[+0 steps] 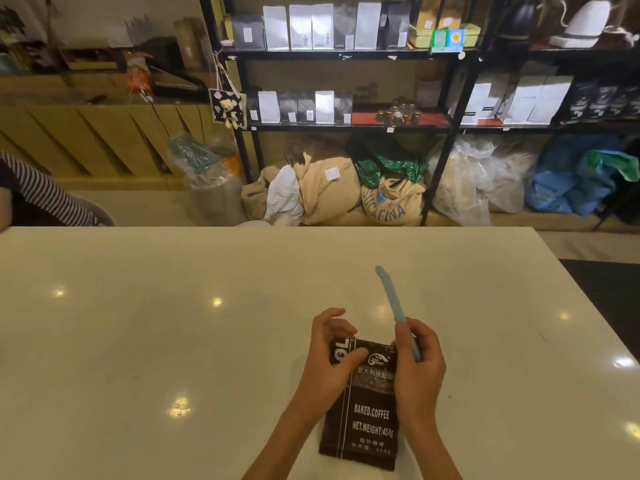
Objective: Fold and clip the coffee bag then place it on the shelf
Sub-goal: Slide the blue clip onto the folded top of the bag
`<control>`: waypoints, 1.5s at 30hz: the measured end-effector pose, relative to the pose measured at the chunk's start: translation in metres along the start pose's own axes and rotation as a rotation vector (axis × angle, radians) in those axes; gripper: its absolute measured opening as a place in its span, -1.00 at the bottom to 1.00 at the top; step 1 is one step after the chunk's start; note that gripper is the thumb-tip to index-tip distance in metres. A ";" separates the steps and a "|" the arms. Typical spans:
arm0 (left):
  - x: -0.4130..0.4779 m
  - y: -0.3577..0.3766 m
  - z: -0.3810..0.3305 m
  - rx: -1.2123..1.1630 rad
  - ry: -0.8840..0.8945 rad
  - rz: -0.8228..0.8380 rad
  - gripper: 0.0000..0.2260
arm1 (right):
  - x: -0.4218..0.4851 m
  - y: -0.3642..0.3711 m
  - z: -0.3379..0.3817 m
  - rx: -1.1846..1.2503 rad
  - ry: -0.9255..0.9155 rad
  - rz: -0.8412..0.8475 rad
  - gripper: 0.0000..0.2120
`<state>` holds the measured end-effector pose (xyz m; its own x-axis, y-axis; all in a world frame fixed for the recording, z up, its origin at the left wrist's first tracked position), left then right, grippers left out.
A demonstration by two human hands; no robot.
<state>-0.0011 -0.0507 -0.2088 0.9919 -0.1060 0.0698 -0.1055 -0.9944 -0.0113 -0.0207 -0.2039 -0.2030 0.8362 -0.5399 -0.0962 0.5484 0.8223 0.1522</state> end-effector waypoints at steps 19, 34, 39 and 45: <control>-0.005 -0.031 0.027 -0.089 -0.204 -0.273 -0.85 | 0.057 -0.057 0.021 -0.556 -0.049 0.525 -0.85; 0.007 -0.015 0.027 -0.022 -0.216 -0.239 -0.89 | 0.068 -0.011 0.019 -0.506 -0.010 0.699 -0.85; 0.008 -0.010 0.031 -0.133 -0.274 -0.244 -0.86 | 0.063 0.010 0.012 -0.473 0.106 0.714 -0.64; 0.008 -0.009 0.038 -0.201 -0.321 -0.285 -0.86 | 0.061 0.024 0.006 -0.490 0.119 0.672 -0.60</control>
<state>0.0103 -0.0429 -0.2459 0.9515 0.1461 -0.2706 0.1940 -0.9680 0.1593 0.0432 -0.2179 -0.1992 0.9651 0.0926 -0.2450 -0.1500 0.9621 -0.2276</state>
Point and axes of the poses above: each hand's wrist, its own x-axis towards the middle knuckle, its own y-axis out of the palm, z = x × y, the point moved 4 cm from there along x, towards the middle knuckle, and after that the axes turned 2 degrees about -z, right-handed, at the moved point
